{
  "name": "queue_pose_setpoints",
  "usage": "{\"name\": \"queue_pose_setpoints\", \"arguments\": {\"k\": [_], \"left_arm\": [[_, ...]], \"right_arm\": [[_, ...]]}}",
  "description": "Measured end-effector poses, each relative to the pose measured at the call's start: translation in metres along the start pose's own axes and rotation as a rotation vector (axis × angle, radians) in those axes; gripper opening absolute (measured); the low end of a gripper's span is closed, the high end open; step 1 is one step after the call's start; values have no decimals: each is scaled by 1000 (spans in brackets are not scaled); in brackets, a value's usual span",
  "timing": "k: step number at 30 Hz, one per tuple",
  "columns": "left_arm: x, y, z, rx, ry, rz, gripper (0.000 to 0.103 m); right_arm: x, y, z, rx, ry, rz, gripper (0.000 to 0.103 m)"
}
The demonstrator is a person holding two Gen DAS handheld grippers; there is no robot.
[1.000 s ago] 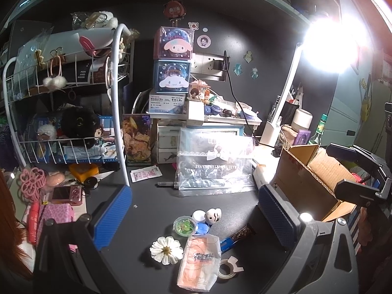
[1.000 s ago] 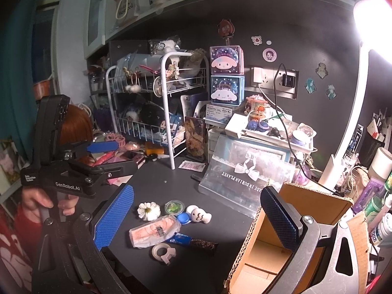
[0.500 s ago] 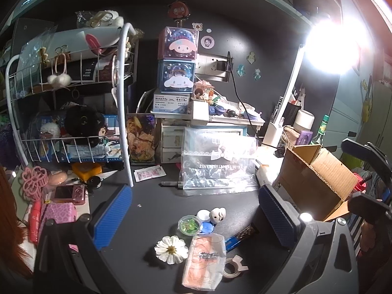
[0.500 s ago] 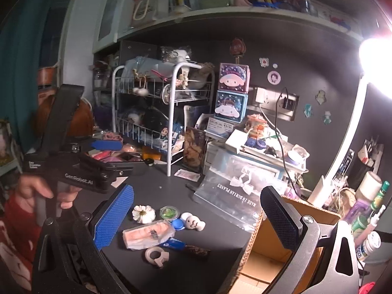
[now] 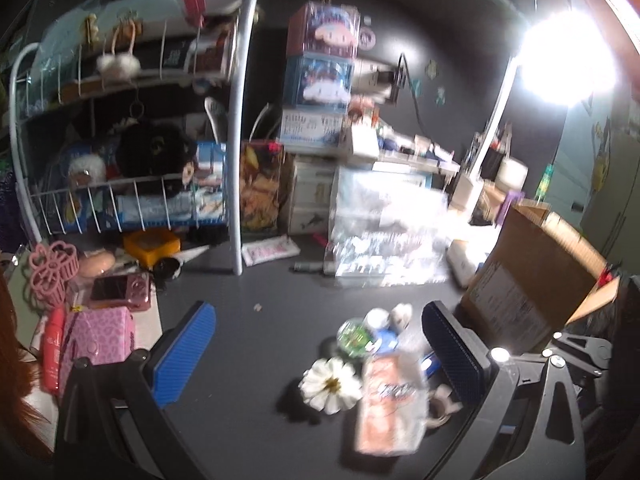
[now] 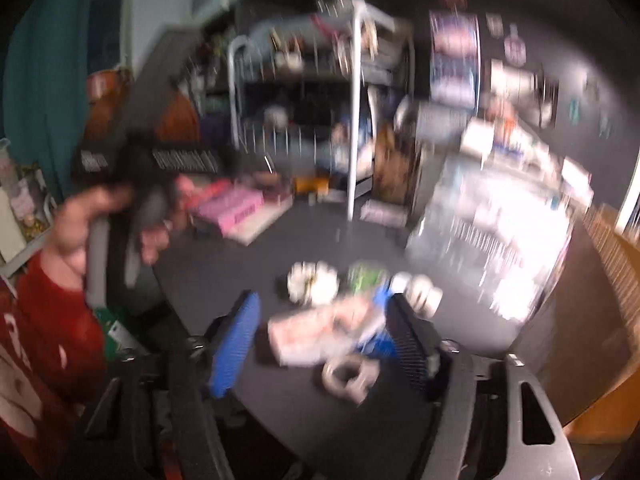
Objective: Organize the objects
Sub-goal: 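Move the right gripper to the white tape roll and grasp it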
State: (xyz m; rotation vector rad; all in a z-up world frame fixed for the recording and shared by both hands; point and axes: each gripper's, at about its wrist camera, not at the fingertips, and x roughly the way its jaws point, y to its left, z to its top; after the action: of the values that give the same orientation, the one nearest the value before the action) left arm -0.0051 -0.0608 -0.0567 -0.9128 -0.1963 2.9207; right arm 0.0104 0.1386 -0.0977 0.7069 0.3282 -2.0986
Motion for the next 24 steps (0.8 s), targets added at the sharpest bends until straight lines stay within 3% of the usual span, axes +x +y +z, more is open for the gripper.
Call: {"name": "queue_pose_setpoints", "arguments": {"k": [8,13,16,19,24], "left_arm": [[19,0,-23,41,45,-25,103],[19,-2,-28,19,39,-116,102],[17,-6,-29,41,41,-120,102],[17,-10,-29,78,68,-104,102],[17,-9,-29,66,122,-167,103]], "right_arm": [[41,-16,-45,61,138,-42,51],[51,-18,-50,47,153,-47,51],[57,-15,-49,23,154,-57,51],[64,-12,-50,-3,170,-89,37],[63,-17,-51,31,177,-85,35]]}}
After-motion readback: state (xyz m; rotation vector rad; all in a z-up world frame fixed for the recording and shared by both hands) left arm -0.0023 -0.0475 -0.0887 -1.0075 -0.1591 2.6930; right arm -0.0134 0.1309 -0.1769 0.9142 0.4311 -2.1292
